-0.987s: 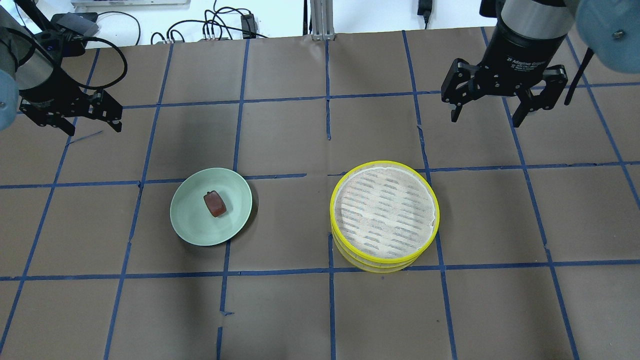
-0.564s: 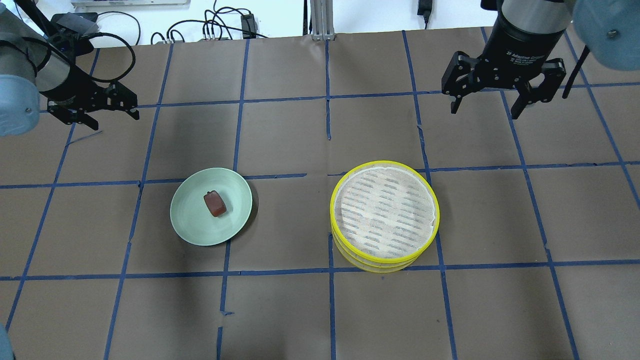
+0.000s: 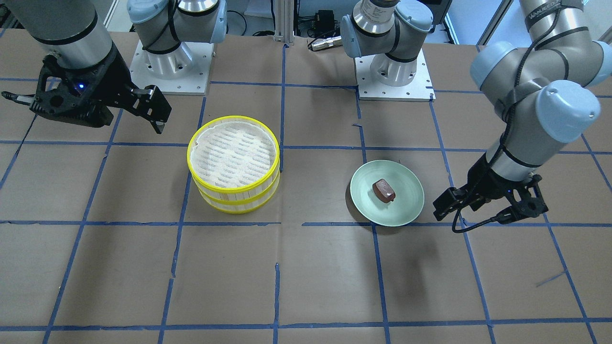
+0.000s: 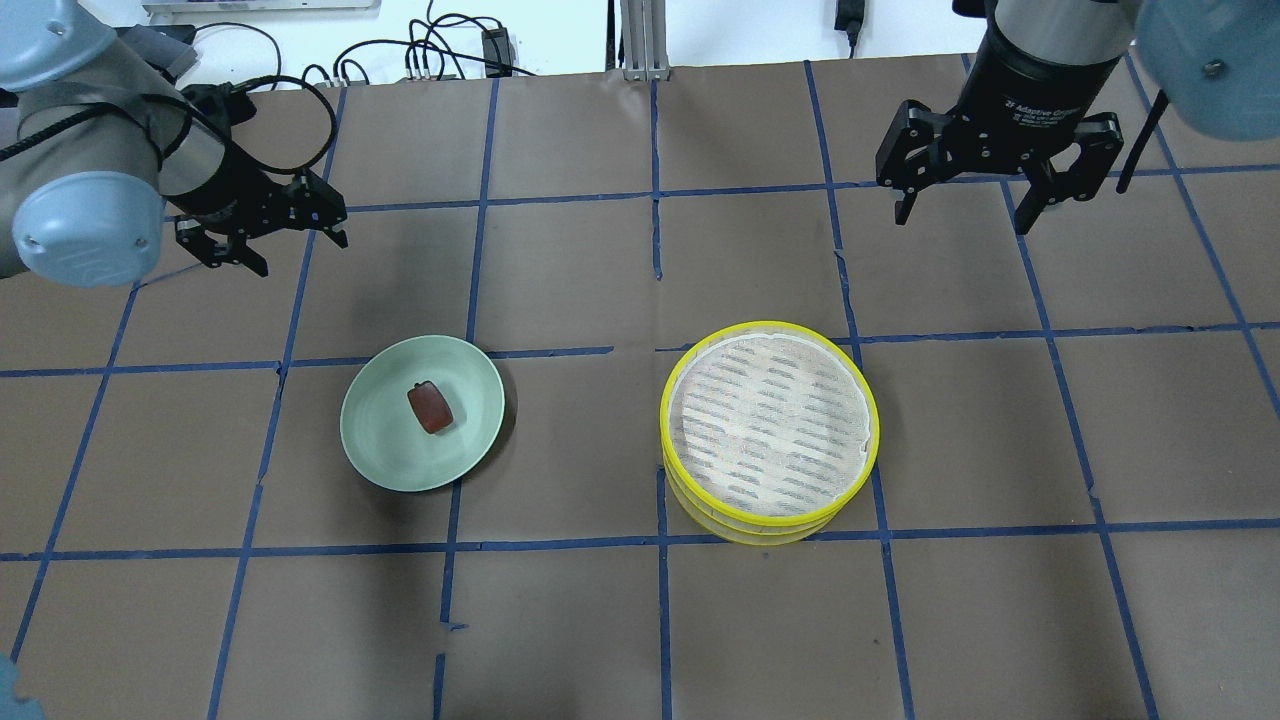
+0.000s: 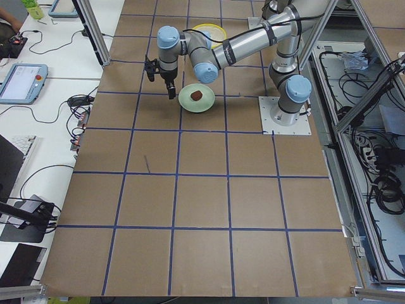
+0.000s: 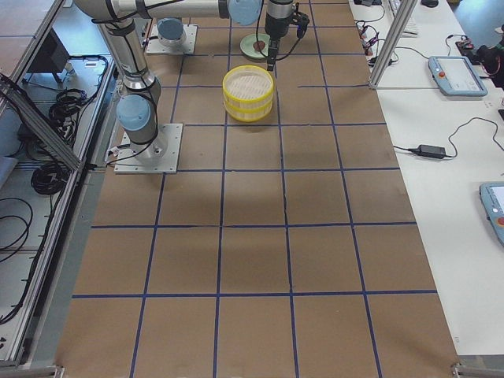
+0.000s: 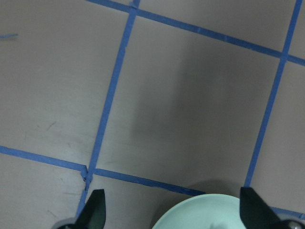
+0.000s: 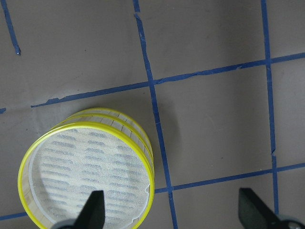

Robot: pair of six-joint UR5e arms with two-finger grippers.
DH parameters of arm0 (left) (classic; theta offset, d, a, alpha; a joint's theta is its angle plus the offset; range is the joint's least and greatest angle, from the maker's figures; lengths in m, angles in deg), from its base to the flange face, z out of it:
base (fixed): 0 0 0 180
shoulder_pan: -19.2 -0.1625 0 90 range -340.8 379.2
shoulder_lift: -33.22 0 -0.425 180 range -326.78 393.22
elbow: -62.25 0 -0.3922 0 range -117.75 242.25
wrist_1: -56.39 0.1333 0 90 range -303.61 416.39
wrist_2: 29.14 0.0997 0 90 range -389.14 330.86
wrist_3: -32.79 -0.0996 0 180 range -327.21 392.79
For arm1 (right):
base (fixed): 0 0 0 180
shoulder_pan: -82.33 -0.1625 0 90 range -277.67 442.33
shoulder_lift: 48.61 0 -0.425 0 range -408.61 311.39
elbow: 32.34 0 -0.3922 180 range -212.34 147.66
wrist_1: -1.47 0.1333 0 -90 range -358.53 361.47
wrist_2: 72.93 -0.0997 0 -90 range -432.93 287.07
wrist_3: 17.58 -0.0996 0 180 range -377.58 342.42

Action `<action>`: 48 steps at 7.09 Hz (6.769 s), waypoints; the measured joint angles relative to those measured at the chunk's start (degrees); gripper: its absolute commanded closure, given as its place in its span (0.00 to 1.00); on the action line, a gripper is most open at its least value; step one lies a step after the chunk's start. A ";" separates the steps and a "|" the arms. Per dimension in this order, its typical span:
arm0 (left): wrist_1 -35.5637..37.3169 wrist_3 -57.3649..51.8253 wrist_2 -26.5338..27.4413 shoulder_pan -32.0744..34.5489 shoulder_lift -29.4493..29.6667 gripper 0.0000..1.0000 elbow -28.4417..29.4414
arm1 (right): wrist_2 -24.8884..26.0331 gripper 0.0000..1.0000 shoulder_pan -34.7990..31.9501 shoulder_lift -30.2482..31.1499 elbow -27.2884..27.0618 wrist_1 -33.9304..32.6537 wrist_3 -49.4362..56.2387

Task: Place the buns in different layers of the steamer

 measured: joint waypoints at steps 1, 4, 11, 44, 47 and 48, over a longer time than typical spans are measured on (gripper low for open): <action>-0.02 2.22 0.07 2.13 0.11 0.00 -1.21 | -0.12 0.00 0.14 -0.46 -0.15 -1.81 -0.18; 0.03 5.76 3.81 7.11 -0.18 0.00 -6.26 | -0.30 0.00 0.11 -2.50 -1.29 -6.52 -0.38; 1.46 8.28 6.34 10.53 0.94 0.05 -13.36 | 0.15 0.00 -0.21 -3.85 -1.78 -5.27 0.18; -0.67 7.93 2.41 4.44 -4.33 0.00 6.42 | -2.42 0.00 -2.49 4.21 -1.73 -4.25 5.32; 1.14 0.19 4.74 -1.23 -6.52 0.00 6.34 | -2.52 0.00 -2.43 4.07 -1.43 -4.35 5.63; 1.42 -0.01 5.34 -1.14 -7.07 0.00 6.28 | -2.68 0.00 -2.47 4.05 -1.40 -4.41 5.68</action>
